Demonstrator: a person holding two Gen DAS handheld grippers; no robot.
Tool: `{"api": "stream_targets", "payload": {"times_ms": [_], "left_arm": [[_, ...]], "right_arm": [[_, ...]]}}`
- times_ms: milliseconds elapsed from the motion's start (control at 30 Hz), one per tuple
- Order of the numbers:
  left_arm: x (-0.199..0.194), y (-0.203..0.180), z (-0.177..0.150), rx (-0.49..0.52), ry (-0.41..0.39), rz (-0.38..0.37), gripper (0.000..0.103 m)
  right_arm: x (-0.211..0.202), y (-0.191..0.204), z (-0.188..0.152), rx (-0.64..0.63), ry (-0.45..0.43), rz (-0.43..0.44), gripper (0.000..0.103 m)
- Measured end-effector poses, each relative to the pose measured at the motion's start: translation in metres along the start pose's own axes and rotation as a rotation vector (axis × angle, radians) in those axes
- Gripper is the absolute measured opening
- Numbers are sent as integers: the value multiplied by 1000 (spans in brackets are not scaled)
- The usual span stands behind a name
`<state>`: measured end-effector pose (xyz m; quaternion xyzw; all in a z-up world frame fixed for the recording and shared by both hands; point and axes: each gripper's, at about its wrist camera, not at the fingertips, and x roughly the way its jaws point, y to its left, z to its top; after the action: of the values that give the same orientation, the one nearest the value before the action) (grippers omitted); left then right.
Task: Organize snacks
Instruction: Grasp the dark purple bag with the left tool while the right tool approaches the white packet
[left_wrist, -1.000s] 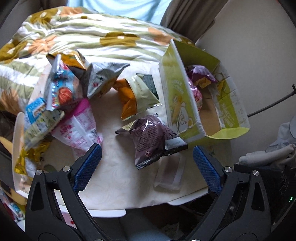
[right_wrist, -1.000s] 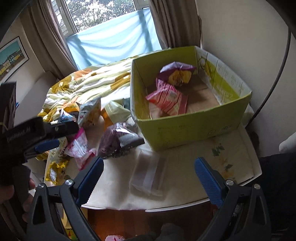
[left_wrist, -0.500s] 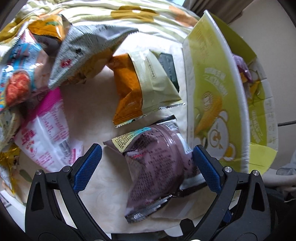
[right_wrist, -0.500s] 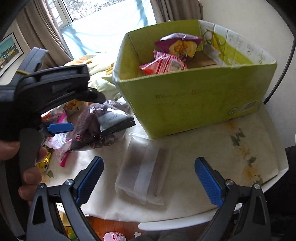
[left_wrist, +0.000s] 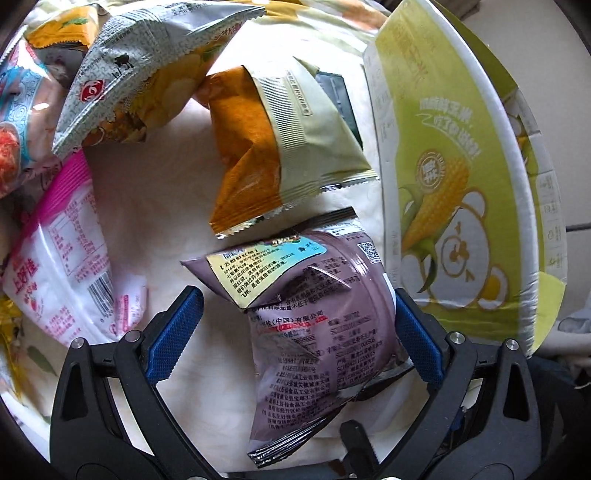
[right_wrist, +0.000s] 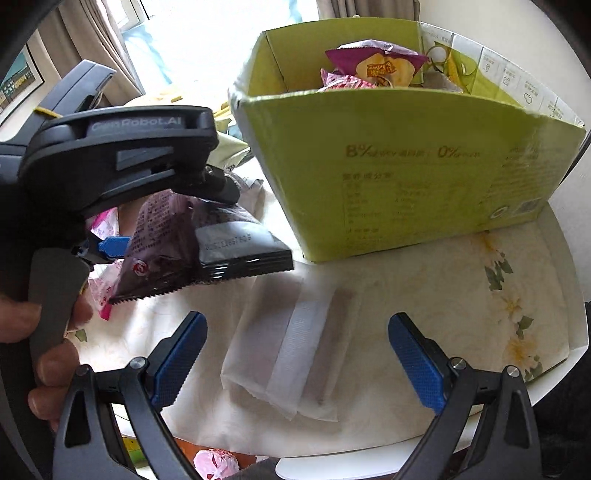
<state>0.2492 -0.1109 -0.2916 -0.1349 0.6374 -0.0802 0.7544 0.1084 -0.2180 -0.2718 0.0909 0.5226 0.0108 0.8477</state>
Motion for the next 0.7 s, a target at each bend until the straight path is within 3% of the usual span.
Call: {"api": "stream_targets", "payload": {"times_ms": [300,633,700], "left_arm": [[-8,15,-11,76,8,18,68],[-22,21,-34,196,-24,80,63],[-24,22,-39,239,-32,93,63]], "right_arm": [[9,0,-1,8,27,-18,94],[16,6,-4,-15,43,-47,87],[22,9,-4,-13,52,-54,78]]}}
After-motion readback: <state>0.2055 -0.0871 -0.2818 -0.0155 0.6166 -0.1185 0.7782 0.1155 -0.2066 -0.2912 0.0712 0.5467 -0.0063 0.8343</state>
